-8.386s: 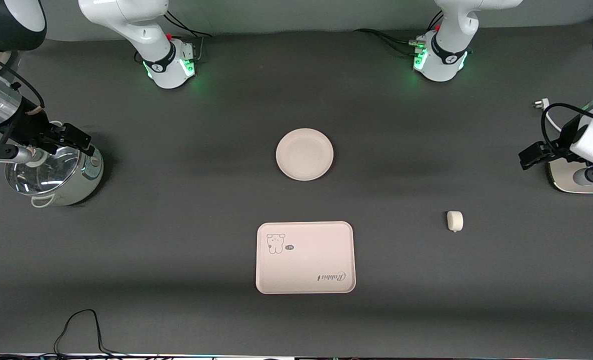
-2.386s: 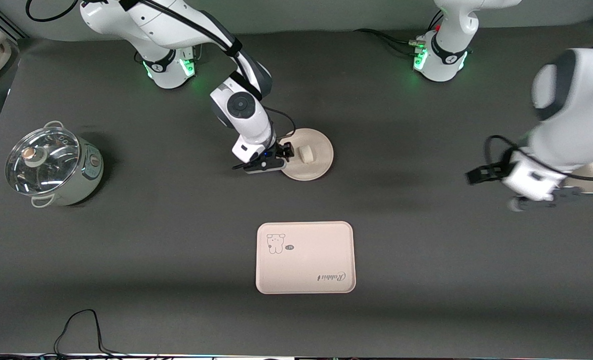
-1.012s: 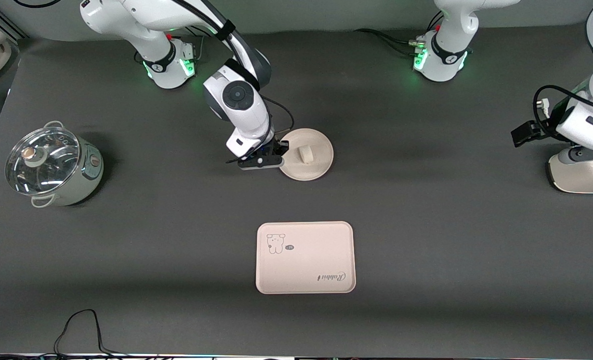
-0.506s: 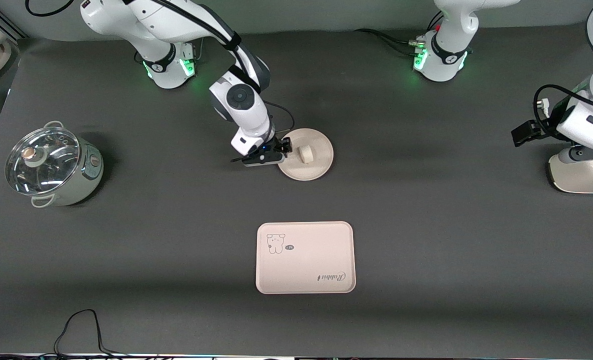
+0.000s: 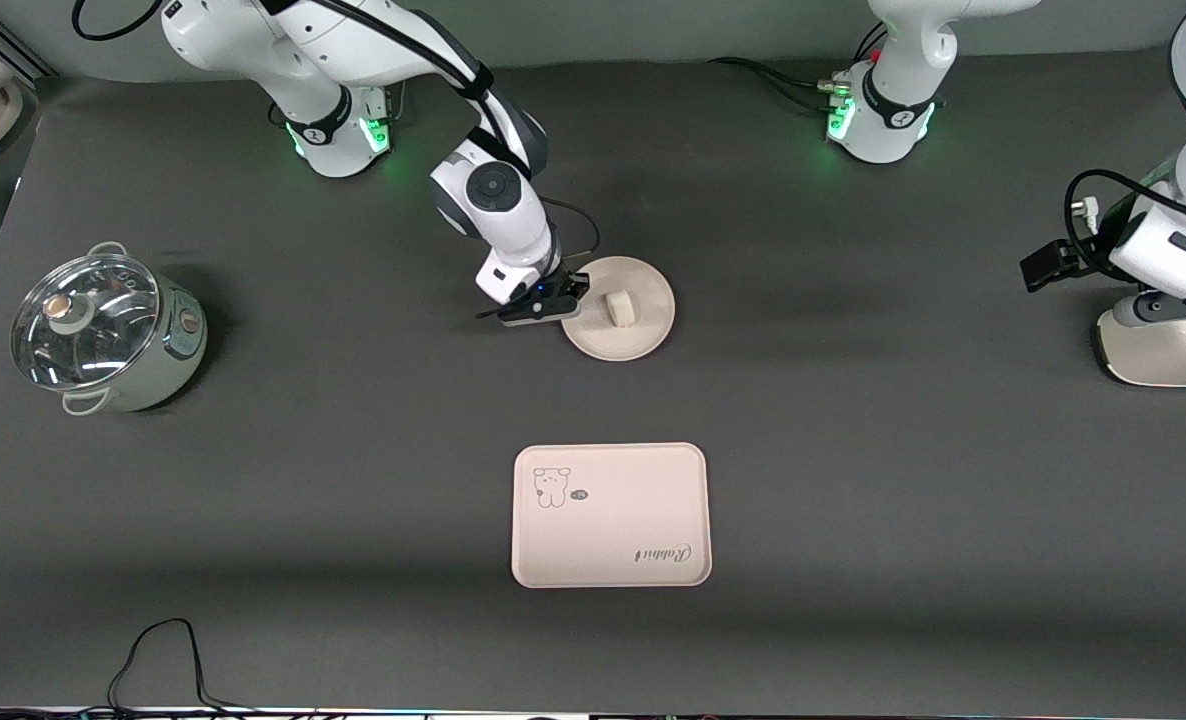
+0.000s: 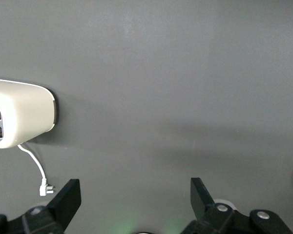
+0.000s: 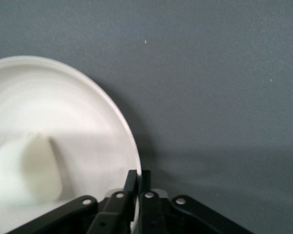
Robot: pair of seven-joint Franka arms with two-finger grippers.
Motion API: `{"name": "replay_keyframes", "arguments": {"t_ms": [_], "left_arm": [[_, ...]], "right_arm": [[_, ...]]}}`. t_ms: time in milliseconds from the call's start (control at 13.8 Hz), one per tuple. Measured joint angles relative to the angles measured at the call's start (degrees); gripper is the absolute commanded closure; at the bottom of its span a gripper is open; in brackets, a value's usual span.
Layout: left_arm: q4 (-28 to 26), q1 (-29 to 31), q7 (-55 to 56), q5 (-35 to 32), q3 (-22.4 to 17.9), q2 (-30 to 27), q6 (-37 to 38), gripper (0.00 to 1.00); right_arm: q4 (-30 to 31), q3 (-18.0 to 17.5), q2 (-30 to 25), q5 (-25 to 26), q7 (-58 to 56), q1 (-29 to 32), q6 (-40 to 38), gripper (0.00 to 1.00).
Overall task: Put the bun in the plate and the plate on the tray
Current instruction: 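Lift the plate with the right gripper and carry it over the tray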
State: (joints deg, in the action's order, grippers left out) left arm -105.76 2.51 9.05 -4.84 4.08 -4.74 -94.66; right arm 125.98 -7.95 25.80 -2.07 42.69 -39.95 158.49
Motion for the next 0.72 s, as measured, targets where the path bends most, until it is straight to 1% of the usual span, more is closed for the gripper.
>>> {"name": "replay_keyframes", "arguments": {"t_ms": [434, 578, 723], "left_arm": [[0.01, -0.05, 0.00, 0.02, 0.09, -0.08, 0.65, 0.00], [0.05, -0.10, -0.01, 0.02, 0.19, -0.14, 0.66, 0.00], [0.50, -0.24, -0.01, 0.02, 0.34, -0.27, 0.74, 0.00]], "right_arm": [[-0.98, 0.14, -0.60, -0.03, 0.00, 0.35, -0.39, 1.00], [-3.47, 0.35, -2.20, -0.57, 0.11, 1.40, -5.43, 1.00], [-7.38, 0.46, -4.54, -4.48, 0.07, 2.60, -10.87, 1.00]]}}
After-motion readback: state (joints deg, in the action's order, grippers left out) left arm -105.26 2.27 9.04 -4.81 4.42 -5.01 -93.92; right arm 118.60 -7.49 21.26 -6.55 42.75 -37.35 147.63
